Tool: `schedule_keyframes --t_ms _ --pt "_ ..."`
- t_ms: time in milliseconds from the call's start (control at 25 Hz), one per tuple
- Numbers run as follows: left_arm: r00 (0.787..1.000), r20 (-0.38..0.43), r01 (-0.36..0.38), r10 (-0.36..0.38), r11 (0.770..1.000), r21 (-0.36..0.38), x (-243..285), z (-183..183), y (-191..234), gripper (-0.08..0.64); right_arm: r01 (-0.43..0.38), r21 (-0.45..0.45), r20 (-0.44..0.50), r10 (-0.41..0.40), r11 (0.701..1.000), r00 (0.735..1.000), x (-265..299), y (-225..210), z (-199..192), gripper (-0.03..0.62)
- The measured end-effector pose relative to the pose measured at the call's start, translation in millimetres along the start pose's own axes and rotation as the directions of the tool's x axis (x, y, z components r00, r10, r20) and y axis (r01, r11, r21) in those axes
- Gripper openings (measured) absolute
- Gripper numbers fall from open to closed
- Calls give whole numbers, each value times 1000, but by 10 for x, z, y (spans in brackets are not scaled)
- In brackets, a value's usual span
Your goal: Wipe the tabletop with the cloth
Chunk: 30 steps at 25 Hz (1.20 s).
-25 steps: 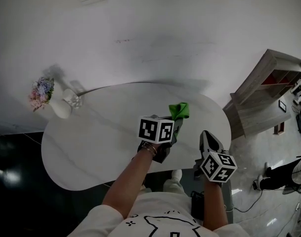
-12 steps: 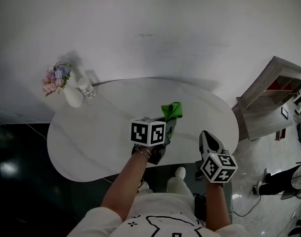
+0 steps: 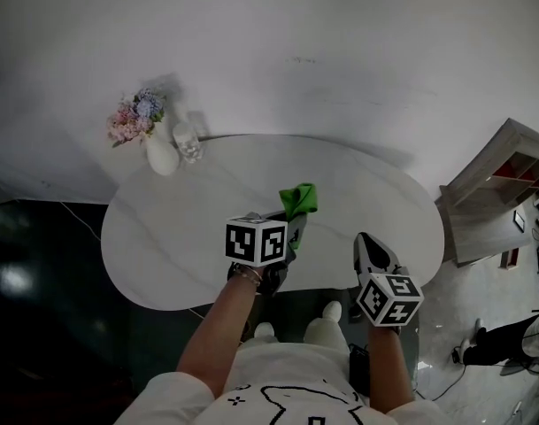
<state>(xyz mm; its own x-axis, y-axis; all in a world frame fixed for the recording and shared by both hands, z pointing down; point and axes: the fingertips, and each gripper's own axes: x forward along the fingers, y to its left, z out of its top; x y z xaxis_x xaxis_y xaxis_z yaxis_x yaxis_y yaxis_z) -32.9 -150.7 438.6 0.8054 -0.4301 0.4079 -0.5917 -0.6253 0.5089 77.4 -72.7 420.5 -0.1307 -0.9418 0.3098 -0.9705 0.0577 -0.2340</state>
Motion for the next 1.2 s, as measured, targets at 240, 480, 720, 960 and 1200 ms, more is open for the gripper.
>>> schedule_keyframes --t_ms 240,480,720,960,1200 --pt "996 53 -70 71 997 -15 -434 1 367 49 -44 -21 -3 44 999 999 101 303 -35 -5" --pt "981 119 -142 152 986 -90 -928 10 823 49 -98 -37 -15 98 994 995 244 593 -49 -5" --pt "951 181 -224 250 962 -153 -1476 -8 1270 50 -155 -49 -30 153 987 988 389 883 -122 -5" --pt "919 184 -317 348 932 -178 -1973 -153 1647 49 -201 -55 -59 198 978 978 500 1169 -264 -5" --pt "867 173 -433 468 878 -204 -2428 -369 2023 51 -239 -58 -92 233 969 968 613 1372 -400 -5"
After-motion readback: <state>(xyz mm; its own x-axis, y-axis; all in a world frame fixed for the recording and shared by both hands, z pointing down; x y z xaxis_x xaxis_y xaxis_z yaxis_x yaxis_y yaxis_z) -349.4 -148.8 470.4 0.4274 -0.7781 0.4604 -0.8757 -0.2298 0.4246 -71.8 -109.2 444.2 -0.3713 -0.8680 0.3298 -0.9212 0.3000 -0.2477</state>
